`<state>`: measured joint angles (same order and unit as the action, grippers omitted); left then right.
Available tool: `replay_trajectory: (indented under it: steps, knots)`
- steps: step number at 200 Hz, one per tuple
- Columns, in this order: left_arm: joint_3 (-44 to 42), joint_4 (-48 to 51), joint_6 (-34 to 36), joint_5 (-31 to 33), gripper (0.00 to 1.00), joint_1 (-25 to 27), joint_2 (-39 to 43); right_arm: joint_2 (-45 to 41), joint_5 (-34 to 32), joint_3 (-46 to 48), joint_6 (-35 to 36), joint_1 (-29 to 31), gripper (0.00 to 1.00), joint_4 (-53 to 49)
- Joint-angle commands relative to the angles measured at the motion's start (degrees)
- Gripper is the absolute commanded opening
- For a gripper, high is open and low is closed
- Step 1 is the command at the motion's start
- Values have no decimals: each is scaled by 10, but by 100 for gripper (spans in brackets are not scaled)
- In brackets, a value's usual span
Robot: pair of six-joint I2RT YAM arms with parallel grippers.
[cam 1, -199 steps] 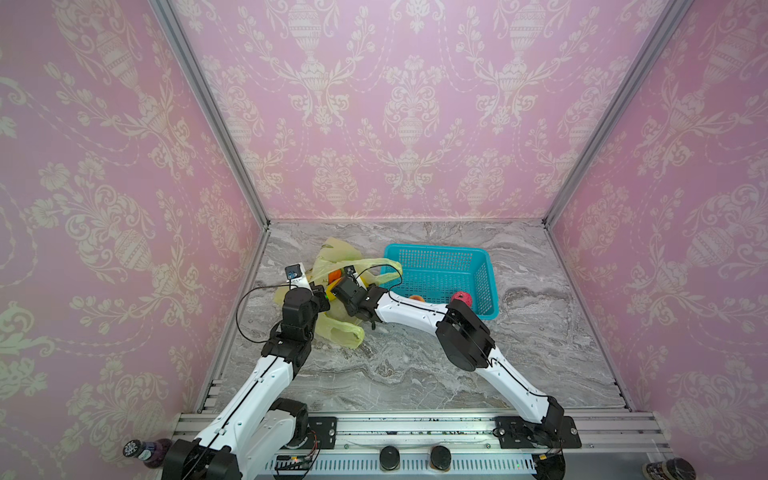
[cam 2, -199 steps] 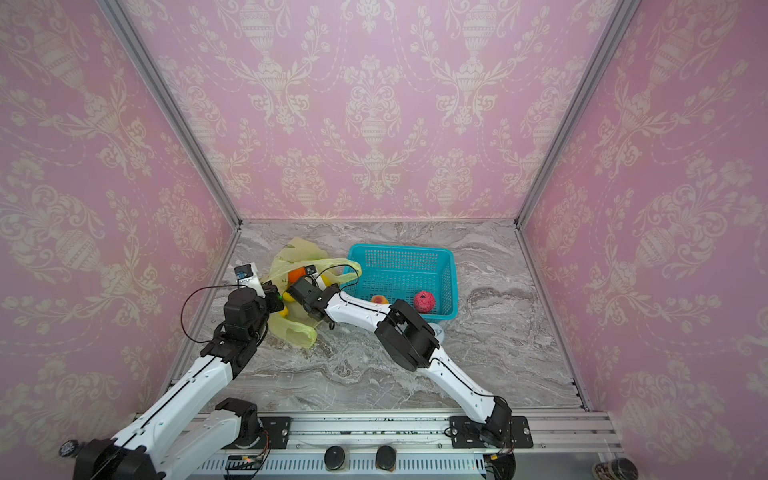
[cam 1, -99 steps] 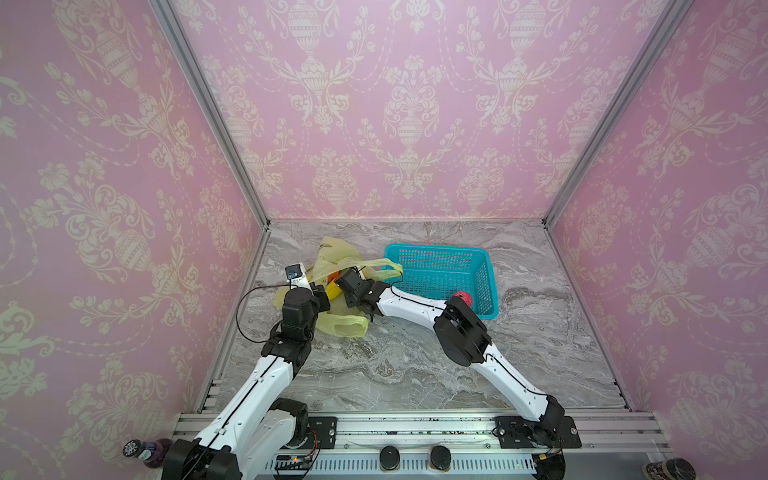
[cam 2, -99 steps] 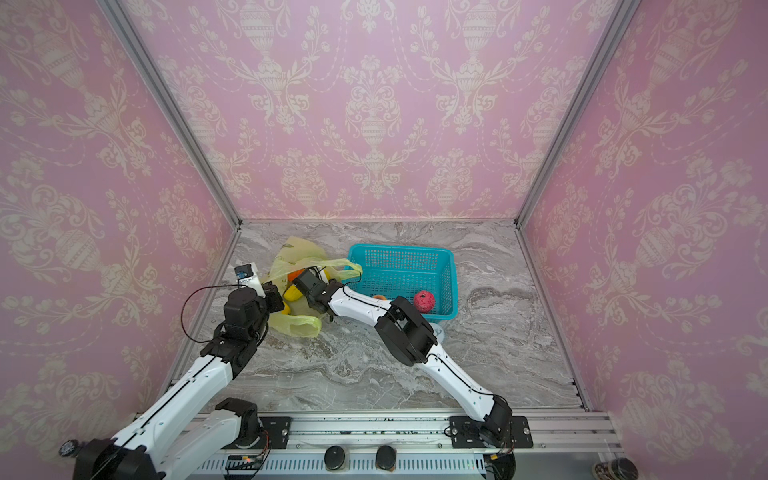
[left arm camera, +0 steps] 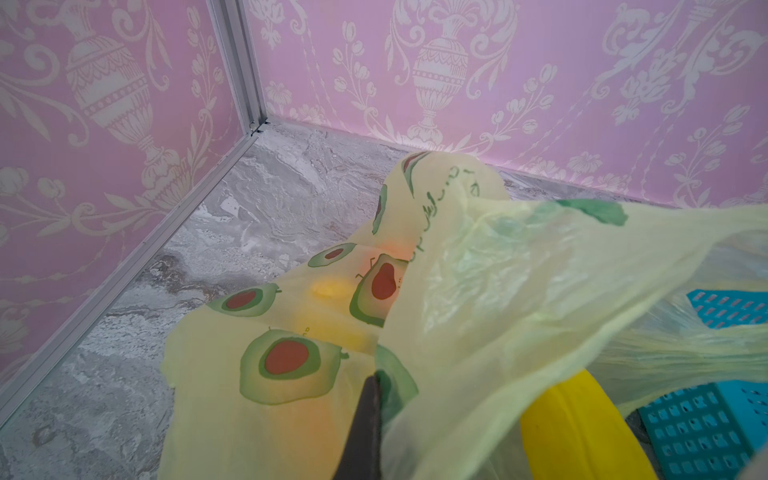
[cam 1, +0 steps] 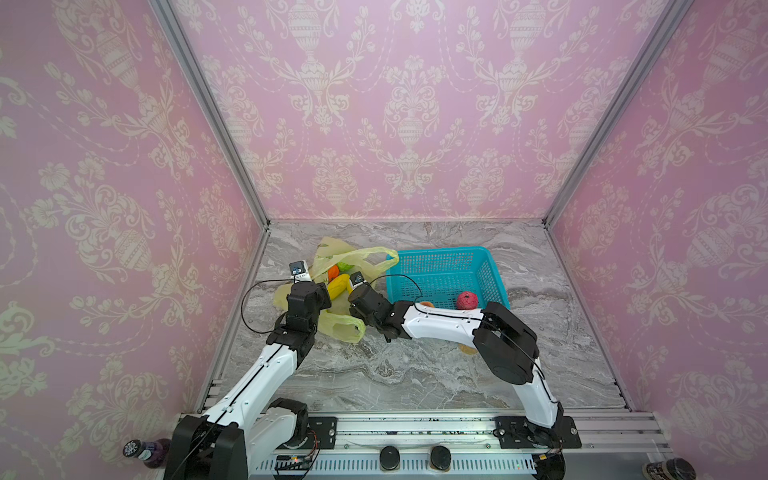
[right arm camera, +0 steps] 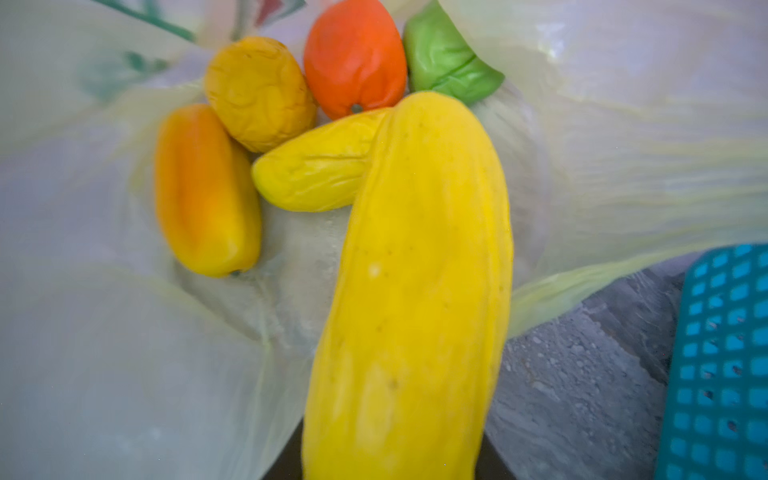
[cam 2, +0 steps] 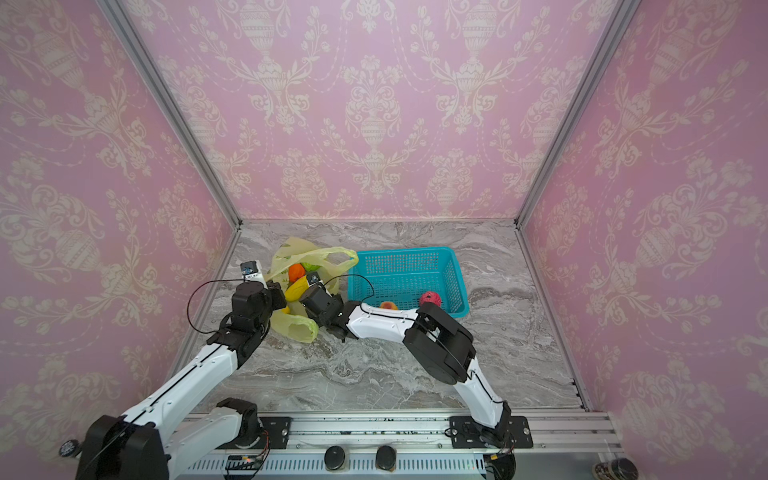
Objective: Untie the knot of the plastic bag and take out the fruit
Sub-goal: 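Grasp the long yellow fruit in the bag with the right gripper, then carry the long yellow fruit into the teal basket and release it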
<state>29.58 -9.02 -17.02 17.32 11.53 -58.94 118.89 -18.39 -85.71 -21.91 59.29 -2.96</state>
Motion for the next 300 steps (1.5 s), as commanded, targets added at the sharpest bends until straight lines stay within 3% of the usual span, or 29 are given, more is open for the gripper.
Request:
replay_trajectory:
  steps: [1, 41, 80, 102, 132, 165, 217, 300]
  knots:
    - [14, 16, 0, 21, 0, 3, 3, -54, 15, 51, 27, 11, 32, 50]
    - [17, 18, 0, 23, 0, 3, -2, -134, 72, 143, 29, 16, 30, 100]
    - [23, 25, 0, 30, 0, 3, -11, -240, 72, 220, 48, 17, 27, 101]
    - [24, 25, -1, 27, 0, 3, -12, -331, 37, 277, 65, 17, 25, 98]
    - [23, 24, 0, 27, 0, 3, -13, -447, -63, 359, 89, 11, 25, 96]
    - [23, 23, -1, 26, 0, 3, -14, -504, -80, 411, 56, -67, 21, 71]
    - [23, 23, -1, 24, 0, 3, -14, -446, -61, 403, -7, -164, 21, 15]
    - [25, 25, 0, 24, 0, 3, -16, -223, -17, 269, -13, -195, 18, -77]
